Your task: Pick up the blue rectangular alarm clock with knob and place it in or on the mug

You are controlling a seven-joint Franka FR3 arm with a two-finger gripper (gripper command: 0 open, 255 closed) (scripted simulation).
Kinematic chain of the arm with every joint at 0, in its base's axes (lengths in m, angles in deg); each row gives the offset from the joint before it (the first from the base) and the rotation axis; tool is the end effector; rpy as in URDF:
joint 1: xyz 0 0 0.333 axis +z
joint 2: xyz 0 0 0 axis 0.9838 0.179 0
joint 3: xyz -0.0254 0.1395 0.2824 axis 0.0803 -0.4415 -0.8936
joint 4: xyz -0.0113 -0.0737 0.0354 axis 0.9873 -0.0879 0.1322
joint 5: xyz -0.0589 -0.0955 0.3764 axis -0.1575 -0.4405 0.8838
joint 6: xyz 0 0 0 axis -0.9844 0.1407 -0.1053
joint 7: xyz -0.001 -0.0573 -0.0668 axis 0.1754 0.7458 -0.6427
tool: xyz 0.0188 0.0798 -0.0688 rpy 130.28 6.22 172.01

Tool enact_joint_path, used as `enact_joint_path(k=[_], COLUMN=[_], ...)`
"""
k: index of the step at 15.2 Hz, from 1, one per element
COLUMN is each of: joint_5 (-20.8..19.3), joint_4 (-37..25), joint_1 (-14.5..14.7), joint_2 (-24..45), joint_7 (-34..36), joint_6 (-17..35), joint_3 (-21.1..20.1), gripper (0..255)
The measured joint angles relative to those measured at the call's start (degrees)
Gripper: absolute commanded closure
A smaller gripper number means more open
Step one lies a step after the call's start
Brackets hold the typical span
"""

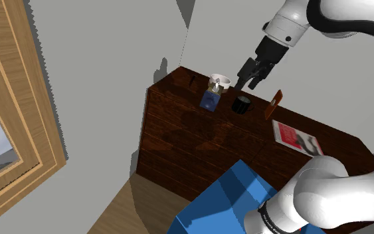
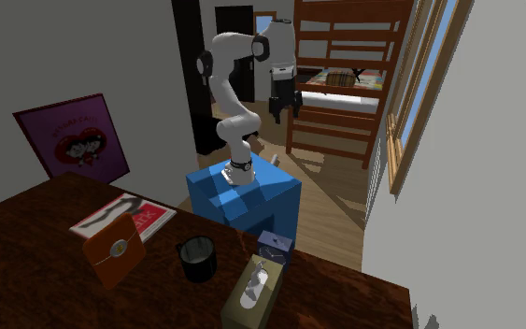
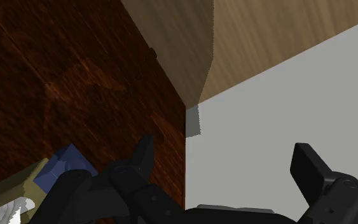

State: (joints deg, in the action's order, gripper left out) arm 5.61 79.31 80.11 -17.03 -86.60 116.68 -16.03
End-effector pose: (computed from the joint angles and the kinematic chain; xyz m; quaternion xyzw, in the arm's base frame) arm 0.3214 -0.0019 0.6161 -0.9978 0.0316 -0.0521 0.0272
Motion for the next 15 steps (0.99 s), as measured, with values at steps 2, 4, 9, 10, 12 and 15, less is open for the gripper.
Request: enact_joint_path(k=[2,4,9,10,12,15], joint_5=[-0.22,-1.27,-3.48,-3.75,-4.28,-4.59], joint_4=[0.15,0.35,0.09,-0.71,-1.60,-3.83], joint_1=[-0.03,-0.34,-0.82,-0.81,-0.95,-1.04], joint_2=[0.47,2.35,9.34,11.38,14.27,20.11], joint_7=[-0.57,-3.14,-10.04,-11.39,-14.12,-18.58], joint_6=[0.51,2.19,7.88,8.97,10.58,13.61], joint_3=[0.35,2.15,6.68,7.54,9.22,11.94], gripper=[0,0,0,0,0,0])
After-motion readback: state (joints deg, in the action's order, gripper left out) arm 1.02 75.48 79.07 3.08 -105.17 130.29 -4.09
